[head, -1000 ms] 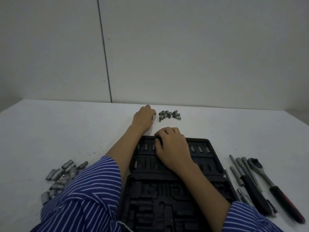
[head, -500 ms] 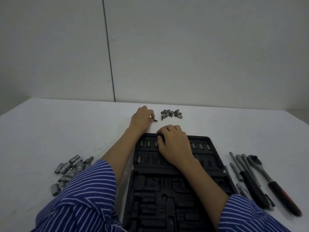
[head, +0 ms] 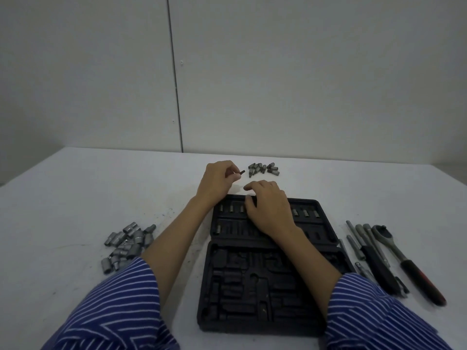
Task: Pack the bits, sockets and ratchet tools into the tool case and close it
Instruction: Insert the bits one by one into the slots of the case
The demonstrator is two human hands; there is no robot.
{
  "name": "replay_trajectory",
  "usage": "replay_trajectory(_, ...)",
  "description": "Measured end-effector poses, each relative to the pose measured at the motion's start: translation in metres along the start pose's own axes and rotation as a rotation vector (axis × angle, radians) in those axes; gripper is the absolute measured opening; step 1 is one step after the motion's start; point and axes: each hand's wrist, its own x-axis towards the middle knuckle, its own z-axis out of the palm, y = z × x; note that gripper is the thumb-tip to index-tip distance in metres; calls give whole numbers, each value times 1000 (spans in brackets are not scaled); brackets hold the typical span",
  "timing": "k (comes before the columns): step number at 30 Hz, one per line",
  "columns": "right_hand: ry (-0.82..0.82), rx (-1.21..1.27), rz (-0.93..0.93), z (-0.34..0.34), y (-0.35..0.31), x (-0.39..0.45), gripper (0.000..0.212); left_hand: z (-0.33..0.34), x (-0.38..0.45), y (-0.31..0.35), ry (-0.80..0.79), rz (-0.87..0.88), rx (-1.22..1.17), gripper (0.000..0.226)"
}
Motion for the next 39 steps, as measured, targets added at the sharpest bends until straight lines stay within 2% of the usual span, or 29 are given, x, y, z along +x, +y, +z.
replay_trajectory(6, 92, 210, -29, -5, -3, 1, 38, -9, -22, 12, 34, -32, -83, 10)
replay_trajectory(9, 50, 373, -42, -10, -9, 2, 42, -11, -32, 17, 46, -42, -127, 8)
replay_trajectory(18, 45, 536, 21, -16, -13, 1, 29, -16, -49, 25, 90, -48, -193, 8)
replay_trajectory(23, 57, 549, 46, -21, -16, -4, 24, -20, -59, 27, 93, -37, -226, 11)
replay_trajectory(29, -8, 574, 72, -25, -20, -15, 19, -23, -68, 20, 118, -60, -210, 13)
replay_trajectory(39, -139, 510, 6, -23, -21, -33, 16, -12, -73, 5, 97, -146, -130, 20)
